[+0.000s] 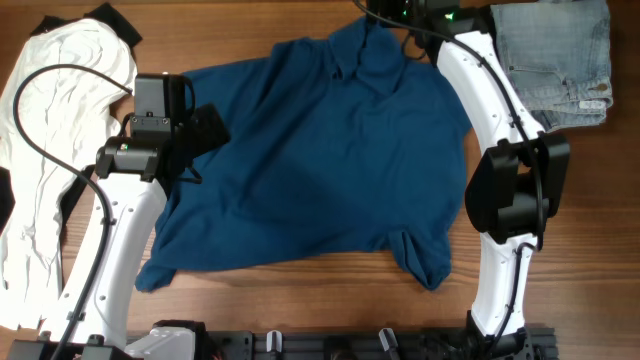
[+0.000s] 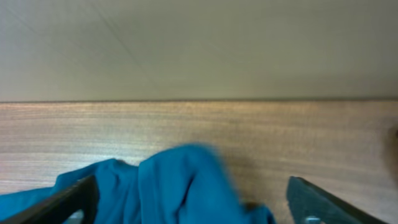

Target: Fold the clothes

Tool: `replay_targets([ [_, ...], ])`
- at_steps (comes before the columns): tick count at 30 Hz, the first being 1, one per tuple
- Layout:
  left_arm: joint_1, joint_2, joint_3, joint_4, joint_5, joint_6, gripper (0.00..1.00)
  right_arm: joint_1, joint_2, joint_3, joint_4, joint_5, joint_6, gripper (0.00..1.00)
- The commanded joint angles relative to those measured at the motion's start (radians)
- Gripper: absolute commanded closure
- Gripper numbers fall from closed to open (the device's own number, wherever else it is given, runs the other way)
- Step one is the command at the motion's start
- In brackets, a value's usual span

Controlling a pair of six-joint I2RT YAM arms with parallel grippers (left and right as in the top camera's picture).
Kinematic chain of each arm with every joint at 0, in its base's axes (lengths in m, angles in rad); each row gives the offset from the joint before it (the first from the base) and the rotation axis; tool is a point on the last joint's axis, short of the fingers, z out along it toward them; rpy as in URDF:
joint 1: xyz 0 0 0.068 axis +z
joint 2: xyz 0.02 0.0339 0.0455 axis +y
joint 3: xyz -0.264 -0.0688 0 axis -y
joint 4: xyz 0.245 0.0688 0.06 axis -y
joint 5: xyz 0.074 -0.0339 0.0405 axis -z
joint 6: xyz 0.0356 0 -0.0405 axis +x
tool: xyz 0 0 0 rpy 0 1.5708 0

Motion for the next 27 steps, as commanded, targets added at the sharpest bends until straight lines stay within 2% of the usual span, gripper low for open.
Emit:
replay_targets([
  [1, -0.005, 0.006, 0.014, 0.000, -0.002, 0.016, 0.10, 0.023, -0.024, 0.004, -0.067, -0.060, 0.024, 0.00],
  [11, -0.005, -0.008, 0.014, -0.008, -0.002, 0.016, 0.10, 0.144, -0.210, 0.004, -0.397, -0.106, -0.074, 0.00],
  [17, -0.005, -0.116, 0.014, -0.047, 0.002, 0.017, 0.09, 0.159, -0.341, 0.004, -0.537, -0.101, -0.080, 0.01],
  [22, -0.023, -0.245, 0.014, -0.152, 0.032, 0.046, 0.09, 0.158, -0.391, 0.004, -0.576, 0.020, -0.079, 0.00],
  [27, -0.126, -0.293, 0.014, -0.189, 0.027, 0.068, 0.09, 0.132, -0.379, 0.003, -0.501, 0.056, -0.079, 0.00],
])
